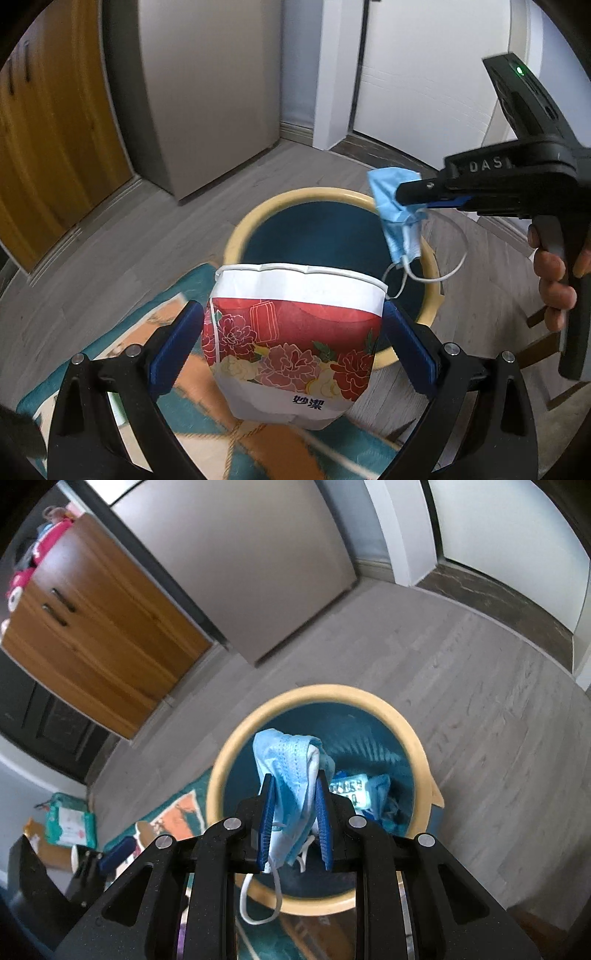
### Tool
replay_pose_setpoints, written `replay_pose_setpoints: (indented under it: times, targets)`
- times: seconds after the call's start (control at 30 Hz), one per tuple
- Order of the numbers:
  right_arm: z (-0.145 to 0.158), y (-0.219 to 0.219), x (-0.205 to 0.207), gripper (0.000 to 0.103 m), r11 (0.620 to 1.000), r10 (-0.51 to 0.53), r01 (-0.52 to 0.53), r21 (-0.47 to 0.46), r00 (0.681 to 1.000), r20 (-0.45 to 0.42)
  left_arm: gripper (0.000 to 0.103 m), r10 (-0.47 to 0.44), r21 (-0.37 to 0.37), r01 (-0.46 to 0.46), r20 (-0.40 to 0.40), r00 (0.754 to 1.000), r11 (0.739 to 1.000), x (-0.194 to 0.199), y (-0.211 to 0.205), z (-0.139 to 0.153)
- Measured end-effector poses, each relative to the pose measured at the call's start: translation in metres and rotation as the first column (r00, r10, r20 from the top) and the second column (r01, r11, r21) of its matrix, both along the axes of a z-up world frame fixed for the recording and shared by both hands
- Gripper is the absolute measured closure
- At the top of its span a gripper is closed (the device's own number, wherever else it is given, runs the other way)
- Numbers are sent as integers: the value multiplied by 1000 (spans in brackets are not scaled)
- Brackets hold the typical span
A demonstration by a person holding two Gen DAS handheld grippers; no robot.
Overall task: Collect trash
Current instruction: 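Carry the paper bag and mask over the bin with both tools, then open both tools over the bin to drop the bag and mask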
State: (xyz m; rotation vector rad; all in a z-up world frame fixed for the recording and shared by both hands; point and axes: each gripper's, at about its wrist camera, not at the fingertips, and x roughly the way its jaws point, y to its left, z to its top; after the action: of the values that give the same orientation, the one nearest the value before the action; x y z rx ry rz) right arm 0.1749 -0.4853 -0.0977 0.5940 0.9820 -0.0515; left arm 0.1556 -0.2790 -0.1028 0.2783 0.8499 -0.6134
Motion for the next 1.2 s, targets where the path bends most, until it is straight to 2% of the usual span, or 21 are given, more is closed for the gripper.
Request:
replay_pose_setpoints:
  times: [0.2,0.37,0.53,0.6,0.87,1.03,1.1,1.2]
  targets:
    - [-16,-3,5,80,1000,-13,12,-25,999,-40,8,-52,39,51,21,998,998,5,-18,-21]
    - [-24,-7,6,80,999,-34,34,-5,999,-36,7,-63,30,62,44,997,998,10,-25,-27]
    - [-20,-8,6,71,999,-50,50,0,999,-10,6,-58,13,57,28,998,998,14,-25,-31]
    - [-21,-9,6,64,998,-55,55,-1,998,-7,6,-53,15,53,25,998,998,16,-24,-32]
    - [-17,-5,6,61,999,-49,49,-8,999,-1,6,-15,-13,15,20,1000,1000,18,-14,-24]
    - [-10,-3,5,47,999,-43,43,-26,999,13,6,12,-31,-11,14,1000,999,18,-1,-17]
    - [-4,1,6,31,998,-41,41,-38,999,24,6,18,-35,-17,17,1000,999,16,4,-12]
    - [8,9,4,21,997,-33,36,-62,998,54,6,19,-37,-19,15,1000,999,13,11,-6]
